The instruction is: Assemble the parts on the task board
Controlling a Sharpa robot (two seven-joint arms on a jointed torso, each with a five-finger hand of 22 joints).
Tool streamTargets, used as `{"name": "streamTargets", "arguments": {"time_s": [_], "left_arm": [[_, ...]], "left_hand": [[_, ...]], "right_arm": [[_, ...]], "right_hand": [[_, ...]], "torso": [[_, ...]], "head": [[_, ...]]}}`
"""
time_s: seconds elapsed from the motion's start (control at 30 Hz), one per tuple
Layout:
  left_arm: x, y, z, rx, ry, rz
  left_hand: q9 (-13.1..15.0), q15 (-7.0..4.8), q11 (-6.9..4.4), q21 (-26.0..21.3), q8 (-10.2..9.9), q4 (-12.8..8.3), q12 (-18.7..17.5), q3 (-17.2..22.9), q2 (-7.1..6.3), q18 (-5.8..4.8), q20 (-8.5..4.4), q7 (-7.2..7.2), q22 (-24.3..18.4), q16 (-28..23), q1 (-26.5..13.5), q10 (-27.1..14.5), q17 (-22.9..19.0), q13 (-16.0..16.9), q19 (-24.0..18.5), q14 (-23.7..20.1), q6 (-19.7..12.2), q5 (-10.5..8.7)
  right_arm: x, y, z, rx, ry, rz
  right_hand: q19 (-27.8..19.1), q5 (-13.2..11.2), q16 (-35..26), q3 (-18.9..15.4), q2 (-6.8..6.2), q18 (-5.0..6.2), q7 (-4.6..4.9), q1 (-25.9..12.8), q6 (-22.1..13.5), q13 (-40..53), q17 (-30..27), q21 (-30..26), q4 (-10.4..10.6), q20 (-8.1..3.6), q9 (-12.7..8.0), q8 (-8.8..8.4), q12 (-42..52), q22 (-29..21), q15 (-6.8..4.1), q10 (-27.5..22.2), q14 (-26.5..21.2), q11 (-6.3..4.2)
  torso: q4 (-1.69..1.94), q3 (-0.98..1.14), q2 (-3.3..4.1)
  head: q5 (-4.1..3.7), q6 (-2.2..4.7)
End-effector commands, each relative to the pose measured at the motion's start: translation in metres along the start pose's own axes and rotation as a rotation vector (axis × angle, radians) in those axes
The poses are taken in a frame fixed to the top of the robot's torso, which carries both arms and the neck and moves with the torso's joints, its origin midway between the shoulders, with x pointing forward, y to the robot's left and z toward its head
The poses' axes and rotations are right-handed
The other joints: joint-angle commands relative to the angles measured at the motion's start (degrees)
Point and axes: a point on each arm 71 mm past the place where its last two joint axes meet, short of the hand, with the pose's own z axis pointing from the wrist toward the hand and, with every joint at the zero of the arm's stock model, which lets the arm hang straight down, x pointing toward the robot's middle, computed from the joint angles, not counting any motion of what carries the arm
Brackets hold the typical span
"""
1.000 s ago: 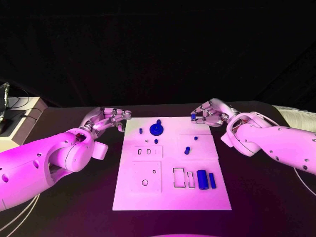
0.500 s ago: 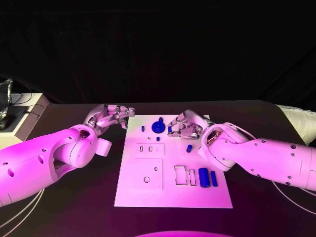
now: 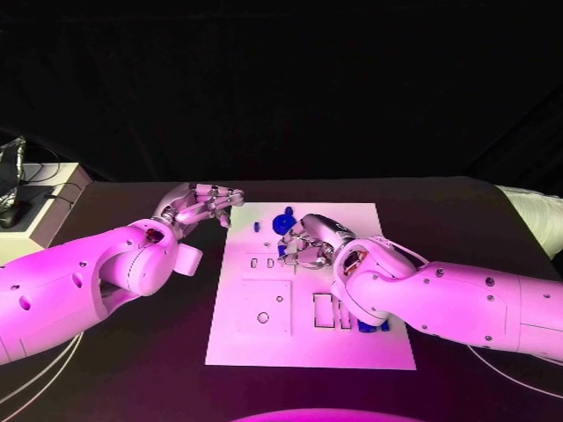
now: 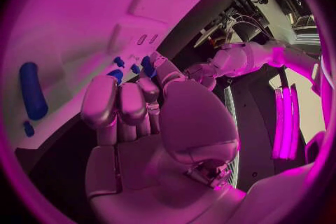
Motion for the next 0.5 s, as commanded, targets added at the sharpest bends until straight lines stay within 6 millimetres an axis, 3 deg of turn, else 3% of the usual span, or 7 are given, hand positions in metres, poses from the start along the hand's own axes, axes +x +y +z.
{"name": "streamTargets", "arguments": {"time_s": [0.03,0.5], "left_arm": [[0.003,-0.001,0.0004,0.01,0.021,-0.004],[0.0036,0.0001,0.0009,0.007,0.023,-0.006]], "left_hand": [[0.0,-0.11,0.27,0.2,-0.2,-0.1,0.3,-0.3,0.13,0.29,-0.32,-0.01,-0.1,0.2,-0.2,-0.2,0.0,0.0,-0.2,-0.1,-0.1,-0.13],[0.0,-0.1,0.28,0.2,-0.2,-0.1,0.3,-0.4,0.14,0.26,-0.32,-0.01,-0.1,0.2,-0.2,-0.2,0.1,0.0,-0.3,-0.1,-0.2,-0.13]], "right_arm": [[0.0037,0.0009,0.0009,-0.001,0.006,-0.063],[0.0118,-0.0036,0.0041,-0.002,0.0,-0.116]], "right_hand": [[2.6,0.1,0.1,0.1,-0.12,-0.14,1.22,-0.5,1.4,0.1,0.1,0.2,-0.4,-0.28,0.0,0.4,0.1,8.0,-0.45,0.1,0.1,-0.06],[2.6,0.0,0.3,0.2,-0.2,-0.18,1.2,-0.6,1.4,0.2,0.3,0.6,-0.3,-0.27,0.0,0.39,0.3,8.0,-0.44,0.2,0.1,-0.06]], "torso": [[0.0,0.01,0.03],[-0.07,0.03,0.01]], "head": [[0.17,-0.24],[-0.3,-0.57]]}}
